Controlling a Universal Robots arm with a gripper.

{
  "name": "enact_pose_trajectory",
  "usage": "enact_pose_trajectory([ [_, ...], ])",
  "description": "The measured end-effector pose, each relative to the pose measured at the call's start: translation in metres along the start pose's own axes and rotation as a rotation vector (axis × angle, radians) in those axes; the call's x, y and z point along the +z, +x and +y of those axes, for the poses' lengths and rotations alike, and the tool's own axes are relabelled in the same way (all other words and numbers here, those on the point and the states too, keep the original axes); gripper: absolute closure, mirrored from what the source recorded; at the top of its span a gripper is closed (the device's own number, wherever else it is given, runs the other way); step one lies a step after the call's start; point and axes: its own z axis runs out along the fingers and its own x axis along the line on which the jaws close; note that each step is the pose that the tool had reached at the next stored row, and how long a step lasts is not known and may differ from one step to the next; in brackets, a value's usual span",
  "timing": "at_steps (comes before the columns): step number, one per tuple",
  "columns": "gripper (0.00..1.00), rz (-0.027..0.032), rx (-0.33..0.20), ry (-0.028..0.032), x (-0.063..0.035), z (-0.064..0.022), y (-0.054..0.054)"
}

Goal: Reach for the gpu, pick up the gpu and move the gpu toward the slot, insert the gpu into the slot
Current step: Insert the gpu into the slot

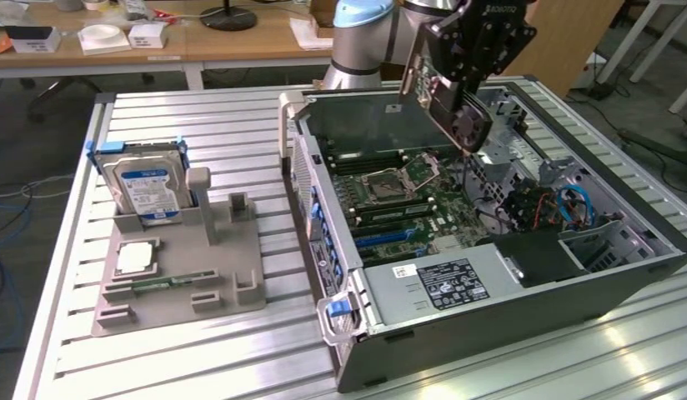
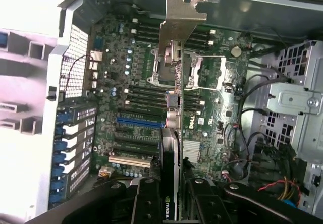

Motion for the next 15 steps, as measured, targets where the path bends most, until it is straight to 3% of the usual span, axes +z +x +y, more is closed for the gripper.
enact_pose_trajectory([
  [15, 0.74, -0.0025, -0.206, 0.0047, 0.0004, -0.0001, 0.0002],
])
